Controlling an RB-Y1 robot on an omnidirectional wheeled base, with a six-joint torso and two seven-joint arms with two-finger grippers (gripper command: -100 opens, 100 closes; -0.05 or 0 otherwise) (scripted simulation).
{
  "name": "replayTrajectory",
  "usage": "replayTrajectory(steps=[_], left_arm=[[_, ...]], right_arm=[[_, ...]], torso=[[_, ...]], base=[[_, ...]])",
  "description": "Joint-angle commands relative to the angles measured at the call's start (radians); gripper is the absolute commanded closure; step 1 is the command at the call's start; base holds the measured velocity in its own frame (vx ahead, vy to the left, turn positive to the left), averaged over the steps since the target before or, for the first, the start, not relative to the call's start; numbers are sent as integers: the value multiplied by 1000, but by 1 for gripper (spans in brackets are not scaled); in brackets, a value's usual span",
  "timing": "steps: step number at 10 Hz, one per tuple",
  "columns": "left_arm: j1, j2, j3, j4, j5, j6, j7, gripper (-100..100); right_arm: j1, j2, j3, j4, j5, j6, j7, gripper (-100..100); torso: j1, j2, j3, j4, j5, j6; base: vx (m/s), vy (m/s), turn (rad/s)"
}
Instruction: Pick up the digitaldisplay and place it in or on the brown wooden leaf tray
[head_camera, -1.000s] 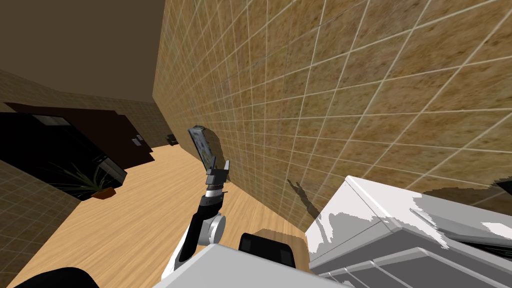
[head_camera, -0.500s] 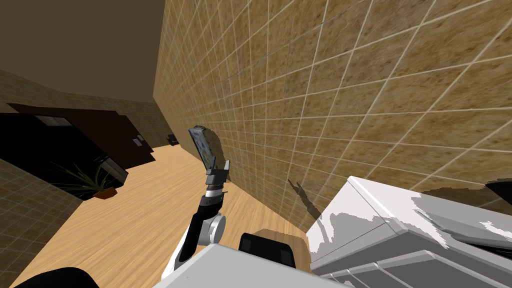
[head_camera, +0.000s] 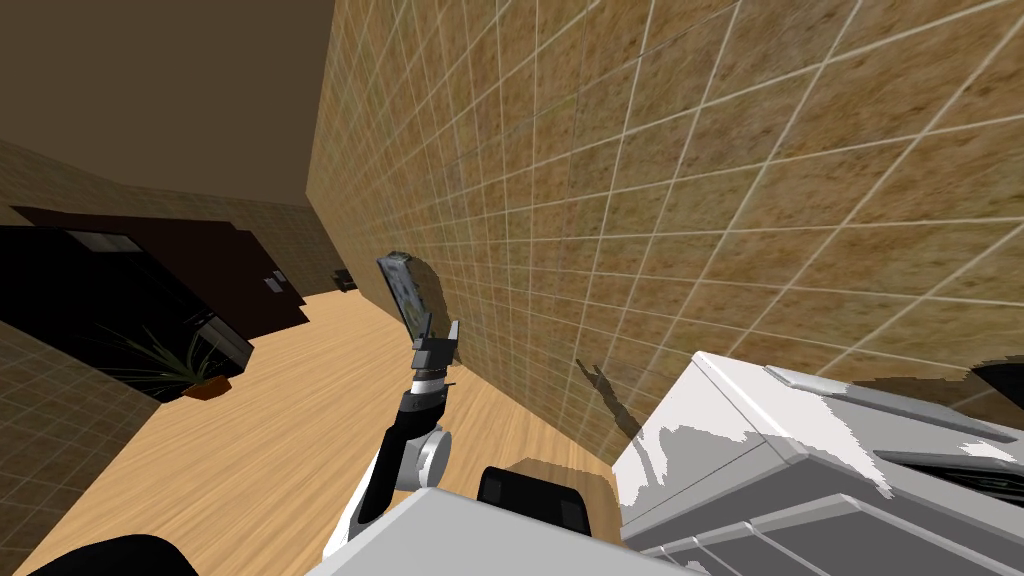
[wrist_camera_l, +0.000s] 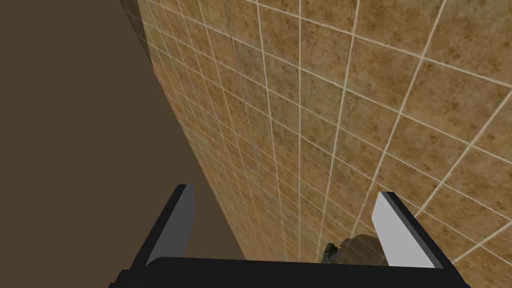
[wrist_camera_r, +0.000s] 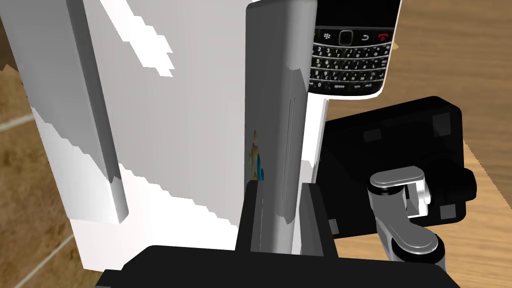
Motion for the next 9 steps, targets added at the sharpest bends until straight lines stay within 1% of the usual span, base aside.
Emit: replayTrajectory(steps=[1,2,3,4,5,6,9], left_arm=[[0,0,0,0,0,0,0,0],[0,0,0,0,0,0,0,0],[0,0,0,0,0,0,0,0],[0,0,0,0,0,0,0,0],[0,0,0,0,0,0,0,0],[0,0,0,0,0,0,0,0],[0,0,0,0,0,0,0,0]], right_arm=[[-28,-11,23,10,10,-27,2,100],[-19,-1,15,-1,6,-13,1,100],[-22,-2,18,-1,7,-17,2,0],[-55,10,30,9,-6,3,-15,100],[-67,13,35,12,-9,7,-21,100],[-94,20,45,18,-14,16,-37,100],[-143,34,65,29,-19,25,-65,100]], torso=[[0,0,0,0,0,0],[-1,0,0,0,1,0],[-1,0,0,0,0,0],[0,0,0,0,0,0],[-1,2,1,1,1,-2],[-2,3,2,1,0,-1],[-3,8,5,2,0,0]], base=[[-3,-31,-12],[0,-23,0],[0,0,0],[-53,-35,42],[-83,-49,56],[-118,-64,38],[-111,-64,40]])
